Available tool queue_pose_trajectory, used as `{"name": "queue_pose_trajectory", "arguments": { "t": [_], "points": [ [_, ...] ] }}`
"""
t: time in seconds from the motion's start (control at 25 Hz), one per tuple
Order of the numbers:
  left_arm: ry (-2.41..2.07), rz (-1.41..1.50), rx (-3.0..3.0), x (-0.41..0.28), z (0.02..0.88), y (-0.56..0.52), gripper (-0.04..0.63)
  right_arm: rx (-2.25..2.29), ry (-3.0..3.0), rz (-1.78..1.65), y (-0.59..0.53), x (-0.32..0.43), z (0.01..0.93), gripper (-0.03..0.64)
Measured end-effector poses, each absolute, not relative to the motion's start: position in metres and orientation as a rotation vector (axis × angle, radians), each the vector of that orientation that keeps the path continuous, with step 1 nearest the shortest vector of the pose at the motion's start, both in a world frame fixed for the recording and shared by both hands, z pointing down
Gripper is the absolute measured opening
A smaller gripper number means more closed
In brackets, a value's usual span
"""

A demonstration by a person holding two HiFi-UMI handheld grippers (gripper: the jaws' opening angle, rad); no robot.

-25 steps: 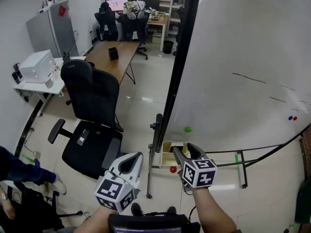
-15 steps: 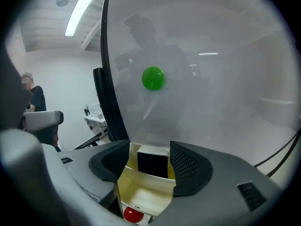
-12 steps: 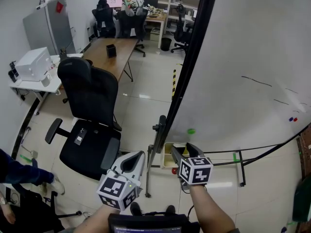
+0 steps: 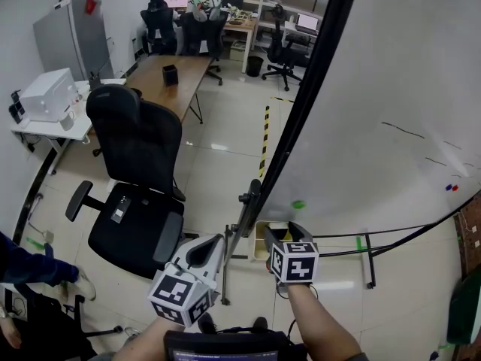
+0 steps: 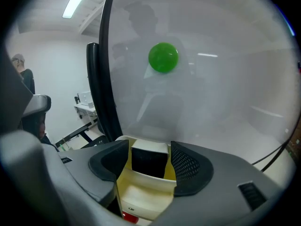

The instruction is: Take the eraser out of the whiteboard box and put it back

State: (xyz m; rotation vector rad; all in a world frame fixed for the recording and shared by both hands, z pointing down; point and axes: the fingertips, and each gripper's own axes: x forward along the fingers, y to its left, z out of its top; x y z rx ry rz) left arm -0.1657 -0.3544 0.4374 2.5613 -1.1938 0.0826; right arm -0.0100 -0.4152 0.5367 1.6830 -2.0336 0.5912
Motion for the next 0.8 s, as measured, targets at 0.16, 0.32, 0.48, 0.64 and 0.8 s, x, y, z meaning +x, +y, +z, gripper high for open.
{"name": "queue_pose_trajectory", "arguments": {
  "t": [0.16, 0.32, 0.48, 0.64, 0.8],
  "points": [
    [-1.200, 0.075, 2.561, -0.170, 0.436, -0.355, 0.035, 1.679, -2.005, 0.566, -0.417, -0.009, 0.539, 0.307],
    [-1.203, 0.076, 2.560, -0.175, 0.435, -0.355, 0.035, 1.679, -1.987, 0.542, -0.416, -0.009, 0.540, 0.286],
    [-1.202, 0.073, 2.571, -0.178, 0.430, -0.352, 0.035, 1.690, -2.002, 0.560, -0.416, -0.007, 0.538, 0.281],
    [-1.181, 0.056, 2.596, -0.177, 0.419, -0.345, 0.035, 1.737, -2.076, 0.585, -0.413, -0.003, 0.519, 0.277],
    [-1.197, 0.045, 2.602, -0.182, 0.414, -0.340, 0.035, 1.752, -2.171, 0.541, -0.404, -0.007, 0.489, 0.275]
  ]
}}
